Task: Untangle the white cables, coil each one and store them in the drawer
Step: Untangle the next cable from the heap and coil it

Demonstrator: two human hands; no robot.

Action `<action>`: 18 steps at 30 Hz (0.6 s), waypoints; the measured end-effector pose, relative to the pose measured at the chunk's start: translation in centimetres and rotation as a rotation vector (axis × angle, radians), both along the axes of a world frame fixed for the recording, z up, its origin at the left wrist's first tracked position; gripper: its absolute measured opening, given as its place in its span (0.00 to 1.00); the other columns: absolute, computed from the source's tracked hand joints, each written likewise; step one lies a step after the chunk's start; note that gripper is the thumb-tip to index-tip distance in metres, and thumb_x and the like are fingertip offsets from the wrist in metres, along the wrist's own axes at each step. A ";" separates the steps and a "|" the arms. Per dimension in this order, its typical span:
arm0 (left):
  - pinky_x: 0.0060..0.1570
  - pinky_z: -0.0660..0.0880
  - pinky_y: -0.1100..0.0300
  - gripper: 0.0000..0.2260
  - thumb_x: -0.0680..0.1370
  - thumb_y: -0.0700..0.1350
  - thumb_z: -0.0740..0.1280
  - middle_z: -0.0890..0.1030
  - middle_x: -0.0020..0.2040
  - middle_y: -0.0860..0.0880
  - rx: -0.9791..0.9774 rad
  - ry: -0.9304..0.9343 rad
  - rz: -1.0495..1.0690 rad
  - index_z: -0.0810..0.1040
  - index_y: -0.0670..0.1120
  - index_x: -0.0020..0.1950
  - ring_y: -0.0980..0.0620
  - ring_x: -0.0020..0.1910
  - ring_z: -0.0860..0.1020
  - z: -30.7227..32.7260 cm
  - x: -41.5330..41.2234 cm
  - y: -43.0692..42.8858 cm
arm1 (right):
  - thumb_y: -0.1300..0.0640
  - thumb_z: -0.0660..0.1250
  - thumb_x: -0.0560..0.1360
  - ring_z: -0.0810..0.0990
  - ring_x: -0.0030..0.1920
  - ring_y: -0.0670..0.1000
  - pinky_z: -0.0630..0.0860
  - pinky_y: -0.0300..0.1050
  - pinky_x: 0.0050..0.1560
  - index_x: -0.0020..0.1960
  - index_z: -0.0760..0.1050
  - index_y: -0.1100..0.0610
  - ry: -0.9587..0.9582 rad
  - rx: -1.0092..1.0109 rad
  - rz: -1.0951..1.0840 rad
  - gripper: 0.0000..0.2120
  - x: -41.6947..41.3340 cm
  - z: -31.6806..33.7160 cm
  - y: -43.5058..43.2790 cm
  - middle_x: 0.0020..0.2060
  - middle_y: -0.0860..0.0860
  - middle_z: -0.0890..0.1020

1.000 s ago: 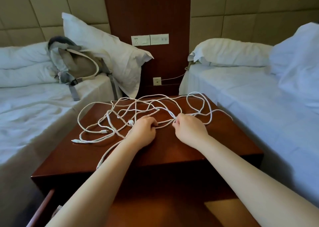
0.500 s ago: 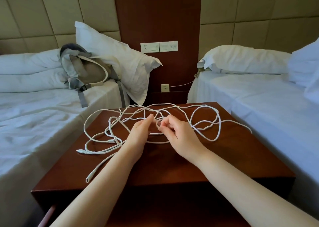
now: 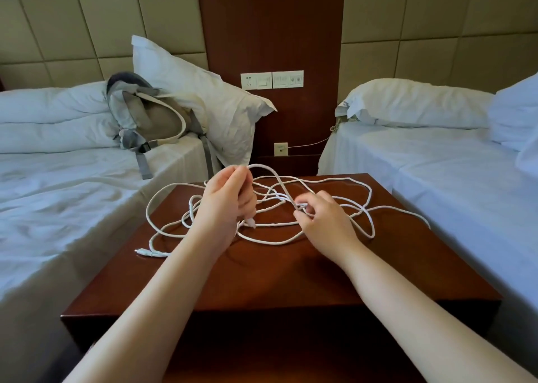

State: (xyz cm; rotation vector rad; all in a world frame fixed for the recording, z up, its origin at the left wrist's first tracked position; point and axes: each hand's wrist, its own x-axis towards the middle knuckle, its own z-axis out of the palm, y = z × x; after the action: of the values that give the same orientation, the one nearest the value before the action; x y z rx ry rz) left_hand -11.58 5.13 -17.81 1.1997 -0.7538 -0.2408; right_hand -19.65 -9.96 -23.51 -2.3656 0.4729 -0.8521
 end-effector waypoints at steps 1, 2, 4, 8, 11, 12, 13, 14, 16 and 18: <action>0.20 0.59 0.66 0.15 0.82 0.40 0.52 0.62 0.21 0.52 -0.030 0.004 -0.016 0.66 0.42 0.35 0.56 0.19 0.59 0.4 -0.1 0.2 | 0.53 0.62 0.78 0.74 0.49 0.47 0.71 0.41 0.46 0.57 0.76 0.50 0.018 -0.013 0.000 0.10 0.0 -0.2 -0.2 0.47 0.46 0.72; 0.20 0.57 0.66 0.16 0.83 0.40 0.52 0.61 0.21 0.53 -0.070 0.011 -0.034 0.66 0.42 0.36 0.57 0.19 0.58 0.9 -0.1 0.4 | 0.54 0.62 0.78 0.74 0.50 0.49 0.71 0.41 0.46 0.55 0.78 0.52 0.014 -0.037 -0.003 0.09 0.1 -0.5 -0.4 0.47 0.47 0.72; 0.21 0.55 0.66 0.16 0.83 0.42 0.50 0.61 0.21 0.54 -0.165 0.033 -0.076 0.66 0.43 0.36 0.58 0.19 0.57 1.9 0.2 1.1 | 0.54 0.62 0.78 0.73 0.54 0.51 0.73 0.42 0.48 0.56 0.79 0.52 0.048 -0.102 -0.054 0.10 0.2 -0.8 -0.7 0.49 0.49 0.73; 0.20 0.57 0.67 0.16 0.82 0.45 0.49 0.61 0.21 0.55 -0.286 0.117 -0.210 0.67 0.45 0.37 0.60 0.19 0.57 3.1 0.6 2.3 | 0.51 0.61 0.79 0.70 0.60 0.51 0.72 0.45 0.55 0.61 0.76 0.50 0.176 -0.116 -0.147 0.12 0.2 -0.5 -0.7 0.56 0.50 0.73; 0.21 0.59 0.67 0.14 0.81 0.44 0.51 0.62 0.22 0.55 -0.223 0.047 -0.255 0.69 0.45 0.38 0.59 0.19 0.59 2.5 0.2 1.9 | 0.51 0.64 0.77 0.71 0.56 0.47 0.73 0.42 0.53 0.62 0.75 0.51 0.071 -0.163 -0.093 0.15 0.1 -0.6 -0.2 0.53 0.48 0.75; 0.21 0.59 0.67 0.14 0.81 0.43 0.51 0.62 0.23 0.54 -0.196 0.015 -0.240 0.69 0.45 0.38 0.59 0.20 0.59 2.2 -0.1 1.6 | 0.51 0.66 0.76 0.72 0.52 0.45 0.73 0.40 0.50 0.61 0.76 0.51 -0.015 -0.161 -0.058 0.14 0.0 -0.5 0.1 0.50 0.46 0.75; 0.22 0.59 0.66 0.14 0.82 0.42 0.51 0.62 0.23 0.53 -0.167 -0.008 -0.218 0.69 0.44 0.39 0.58 0.20 0.59 1.8 -0.5 1.2 | 0.51 0.67 0.75 0.73 0.47 0.44 0.74 0.39 0.46 0.57 0.77 0.51 -0.105 -0.157 -0.030 0.12 -0.1 -0.3 0.4 0.45 0.44 0.75; 0.21 0.59 0.66 0.14 0.82 0.42 0.51 0.63 0.23 0.53 -0.139 -0.025 -0.196 0.69 0.43 0.39 0.58 0.20 0.59 1.5 -0.9 0.9 | 0.52 0.68 0.73 0.74 0.43 0.44 0.75 0.40 0.43 0.52 0.77 0.50 -0.182 -0.163 -0.013 0.09 -0.2 -0.2 0.7 0.41 0.43 0.75; 0.20 0.59 0.66 0.14 0.83 0.41 0.50 0.63 0.23 0.53 -0.077 -0.055 -0.168 0.69 0.43 0.40 0.57 0.21 0.59 1.1 -1.7 0.3 | 0.52 0.69 0.72 0.75 0.39 0.44 0.76 0.38 0.39 0.48 0.74 0.47 -0.282 -0.166 0.019 0.06 -0.3 0.1 1.4 0.37 0.42 0.75; 0.20 0.59 0.66 0.13 0.83 0.41 0.50 0.63 0.23 0.54 -0.020 -0.091 -0.155 0.69 0.43 0.41 0.57 0.21 0.59 0.9 -2.2 -0.1 | 0.50 0.67 0.73 0.76 0.40 0.44 0.75 0.37 0.40 0.51 0.71 0.46 -0.336 -0.104 0.089 0.09 -0.4 0.2 1.9 0.38 0.40 0.75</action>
State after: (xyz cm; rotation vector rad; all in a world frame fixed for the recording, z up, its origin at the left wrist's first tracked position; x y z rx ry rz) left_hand -13.82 5.03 -16.91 1.1408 -0.9283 -0.3071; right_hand -20.02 -8.02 -23.32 -2.2528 0.1885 -1.2288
